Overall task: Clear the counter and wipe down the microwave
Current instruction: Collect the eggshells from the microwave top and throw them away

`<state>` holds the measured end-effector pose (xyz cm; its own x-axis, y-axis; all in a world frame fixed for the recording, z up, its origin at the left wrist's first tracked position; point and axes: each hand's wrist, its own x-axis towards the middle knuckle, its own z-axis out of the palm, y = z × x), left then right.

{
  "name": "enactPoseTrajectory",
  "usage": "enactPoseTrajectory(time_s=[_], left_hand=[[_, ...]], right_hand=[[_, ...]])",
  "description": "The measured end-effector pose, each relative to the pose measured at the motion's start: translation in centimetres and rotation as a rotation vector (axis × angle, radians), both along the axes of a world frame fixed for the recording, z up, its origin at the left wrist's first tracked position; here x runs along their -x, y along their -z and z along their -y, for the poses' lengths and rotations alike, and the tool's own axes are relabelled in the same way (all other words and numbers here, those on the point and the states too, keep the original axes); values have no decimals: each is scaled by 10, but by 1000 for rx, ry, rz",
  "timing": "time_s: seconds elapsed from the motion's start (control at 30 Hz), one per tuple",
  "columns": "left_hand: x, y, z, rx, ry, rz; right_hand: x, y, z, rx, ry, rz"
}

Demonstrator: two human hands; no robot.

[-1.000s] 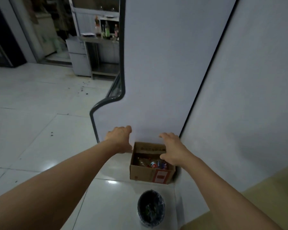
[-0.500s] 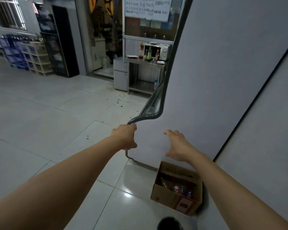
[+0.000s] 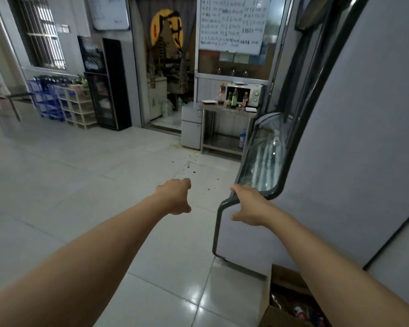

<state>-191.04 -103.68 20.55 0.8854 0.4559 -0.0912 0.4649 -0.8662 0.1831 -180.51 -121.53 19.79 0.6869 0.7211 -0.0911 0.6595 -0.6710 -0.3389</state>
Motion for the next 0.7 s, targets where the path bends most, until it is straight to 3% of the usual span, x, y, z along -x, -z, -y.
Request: enactPoseTrajectory(time_s=[0.4,0.7], left_hand=[[-2,-4,-160,51,-55,-6],[-88,0,-257,58,-69,10]], right_hand=[[-20,-9,-167,26,-49,-3],[-117,-3,-284,18,-98,5]])
